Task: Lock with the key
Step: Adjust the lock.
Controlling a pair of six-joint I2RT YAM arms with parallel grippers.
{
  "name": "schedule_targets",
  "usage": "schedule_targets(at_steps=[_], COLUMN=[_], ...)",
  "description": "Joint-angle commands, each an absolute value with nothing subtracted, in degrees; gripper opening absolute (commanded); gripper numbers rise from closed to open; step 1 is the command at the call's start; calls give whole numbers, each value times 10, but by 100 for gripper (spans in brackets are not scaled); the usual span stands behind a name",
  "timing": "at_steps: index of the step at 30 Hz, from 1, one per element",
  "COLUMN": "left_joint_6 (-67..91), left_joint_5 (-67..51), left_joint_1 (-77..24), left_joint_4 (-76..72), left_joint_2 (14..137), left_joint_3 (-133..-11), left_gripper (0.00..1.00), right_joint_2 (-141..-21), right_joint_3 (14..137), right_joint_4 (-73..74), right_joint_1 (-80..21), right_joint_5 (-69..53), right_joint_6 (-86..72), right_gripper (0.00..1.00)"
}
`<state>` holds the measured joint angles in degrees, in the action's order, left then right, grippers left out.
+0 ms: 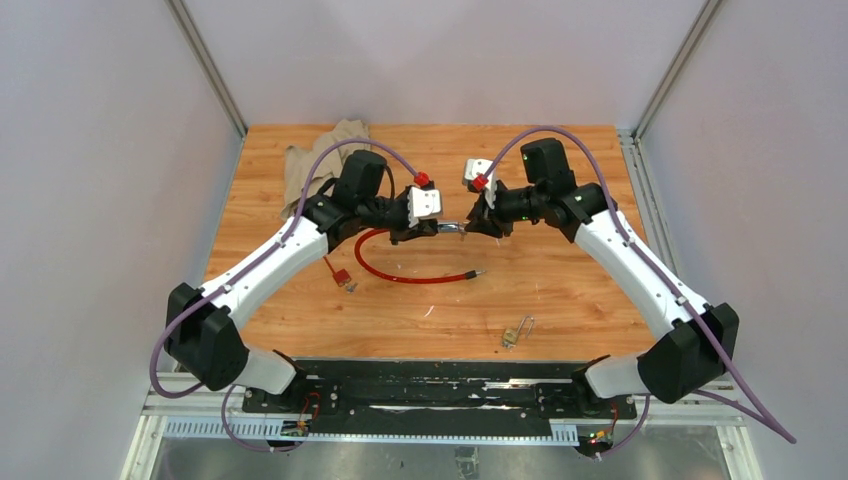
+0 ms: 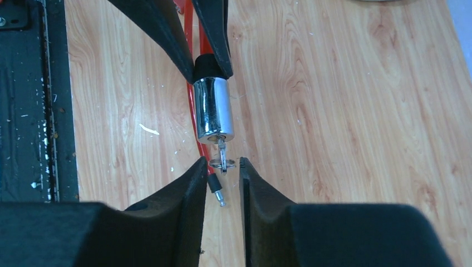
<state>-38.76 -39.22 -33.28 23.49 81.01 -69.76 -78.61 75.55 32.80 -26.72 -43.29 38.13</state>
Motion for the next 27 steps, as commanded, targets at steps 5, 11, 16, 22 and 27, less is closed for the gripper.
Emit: schedule_targets(at_steps=[5,11,16,22,27], left_joint_6=[-376,-366,-340,-351,-352], left_joint_5=[-438,-457,-454,-373,-295], left_joint_1=[-333,-333,-334,-360,-366], left_joint_4=[240,237,216,194,142], left_joint_2=[816,817,818,815,805], left_joint_3=[-711,-713,-711,-694,-661], left_gripper=[0,0,0,0,0], right_joint_2=[-786,-784,-782,-824,-866], right_joint_3=[745,733,726,742,761], right_joint_4=[309,300,286,268,276], right_joint_1=[-265,-265,-269,-269,-260], right_joint_5=[-436,-447,-468,-479,-507], right_joint_6=[396,398,378,238,99], right_gripper=[12,1,1,1,1])
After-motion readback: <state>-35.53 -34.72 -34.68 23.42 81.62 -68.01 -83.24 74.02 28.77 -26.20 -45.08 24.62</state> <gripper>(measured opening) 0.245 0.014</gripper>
